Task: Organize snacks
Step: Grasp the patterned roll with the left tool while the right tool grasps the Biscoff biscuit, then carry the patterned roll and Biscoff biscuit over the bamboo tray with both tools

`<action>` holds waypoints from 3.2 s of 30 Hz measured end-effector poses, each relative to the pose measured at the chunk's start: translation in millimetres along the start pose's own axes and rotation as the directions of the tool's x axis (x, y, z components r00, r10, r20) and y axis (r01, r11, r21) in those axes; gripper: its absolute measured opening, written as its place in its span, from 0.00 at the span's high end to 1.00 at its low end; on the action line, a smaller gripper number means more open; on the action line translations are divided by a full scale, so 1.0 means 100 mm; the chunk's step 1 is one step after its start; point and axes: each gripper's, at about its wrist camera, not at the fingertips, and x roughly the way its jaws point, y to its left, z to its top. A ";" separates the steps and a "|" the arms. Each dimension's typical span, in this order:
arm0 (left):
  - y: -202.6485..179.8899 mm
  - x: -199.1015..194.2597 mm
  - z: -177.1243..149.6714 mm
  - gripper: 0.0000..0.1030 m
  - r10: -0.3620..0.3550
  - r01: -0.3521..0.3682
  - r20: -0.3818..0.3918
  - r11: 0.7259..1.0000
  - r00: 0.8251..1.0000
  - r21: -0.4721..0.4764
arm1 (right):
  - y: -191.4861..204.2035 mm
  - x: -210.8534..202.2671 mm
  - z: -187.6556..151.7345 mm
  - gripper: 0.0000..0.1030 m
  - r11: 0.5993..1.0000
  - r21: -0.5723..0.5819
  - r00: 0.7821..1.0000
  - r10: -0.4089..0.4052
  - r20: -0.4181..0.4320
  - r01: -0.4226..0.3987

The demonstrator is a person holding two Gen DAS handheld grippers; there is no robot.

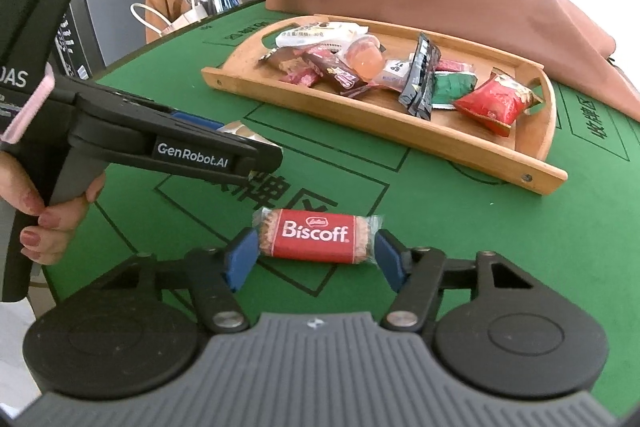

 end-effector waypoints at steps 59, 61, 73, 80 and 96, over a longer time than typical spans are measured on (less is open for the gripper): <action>0.08 0.18 1.54 0.44 0.015 -0.012 0.113 1.000 0.993 -0.026 | -0.97 -0.02 1.42 0.37 0.952 0.257 0.964 -0.214 0.158 0.169; 0.08 0.33 1.68 0.44 0.011 -0.007 0.090 0.999 0.996 -0.043 | -1.07 0.07 1.54 0.37 0.945 0.271 0.962 -0.229 0.149 0.183; -0.05 1.30 2.08 0.44 0.070 -0.072 -0.037 0.997 0.997 -0.037 | -1.67 0.92 1.79 0.37 0.884 0.367 0.954 -0.298 -0.038 0.290; -0.08 1.60 2.11 0.44 0.094 -0.096 -0.064 0.995 0.994 -0.029 | -1.76 1.19 1.81 0.37 0.890 0.349 0.955 -0.283 -0.085 0.295; -0.15 1.81 2.07 0.44 0.107 -0.108 -0.090 0.994 0.990 -0.005 | -1.76 1.38 1.75 0.36 0.900 0.341 0.963 -0.245 -0.117 0.270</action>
